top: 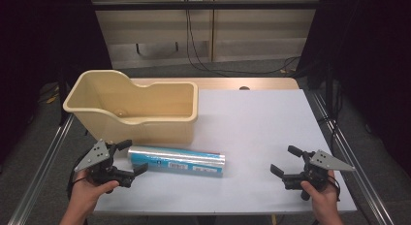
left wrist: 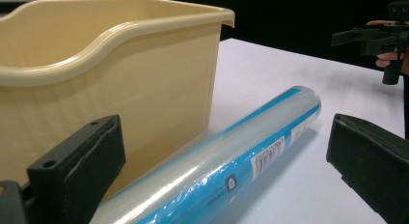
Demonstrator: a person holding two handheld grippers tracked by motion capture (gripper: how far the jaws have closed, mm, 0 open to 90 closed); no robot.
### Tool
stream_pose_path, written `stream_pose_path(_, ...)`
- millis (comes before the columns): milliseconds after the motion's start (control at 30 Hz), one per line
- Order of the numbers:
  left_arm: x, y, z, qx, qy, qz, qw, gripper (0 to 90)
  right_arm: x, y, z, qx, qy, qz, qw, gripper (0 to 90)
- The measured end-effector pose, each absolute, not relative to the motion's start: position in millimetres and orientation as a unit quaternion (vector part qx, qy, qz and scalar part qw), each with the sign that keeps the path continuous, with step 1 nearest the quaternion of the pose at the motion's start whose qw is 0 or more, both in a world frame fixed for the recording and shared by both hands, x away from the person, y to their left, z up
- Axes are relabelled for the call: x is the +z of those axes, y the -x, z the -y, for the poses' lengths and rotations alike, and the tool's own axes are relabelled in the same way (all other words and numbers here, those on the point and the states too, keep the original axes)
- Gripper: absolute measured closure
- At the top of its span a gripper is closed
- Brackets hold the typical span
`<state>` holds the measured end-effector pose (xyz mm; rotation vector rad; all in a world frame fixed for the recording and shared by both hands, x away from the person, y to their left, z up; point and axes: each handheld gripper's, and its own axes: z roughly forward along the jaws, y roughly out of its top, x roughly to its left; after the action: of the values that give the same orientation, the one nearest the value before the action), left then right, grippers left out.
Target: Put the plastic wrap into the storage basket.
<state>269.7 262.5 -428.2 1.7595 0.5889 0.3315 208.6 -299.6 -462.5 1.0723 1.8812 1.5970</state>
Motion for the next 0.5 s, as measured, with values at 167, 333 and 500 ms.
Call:
stream_pose_path(167, -420.5, -271.3, -249.8, 0.135, -0.768, -0.247, 0.576, 0.0, -462.5, -208.3, 299.6, 0.579, -0.387, -0.683, 0.221, 0.0)
stream_pose_path(333, -415.3, -275.5, -235.7, 0.122, -0.774, -0.238, 0.574, 0.0, -462.0, -208.2, 300.4, 0.579, -0.386, -0.683, 0.223, 0.1)
stream_pose_path(500, -409.2, -282.2, -221.9, 0.118, -0.777, -0.228, 0.574, 0.1, -462.3, -208.2, 300.8, 0.578, -0.386, -0.684, 0.221, 0.2)
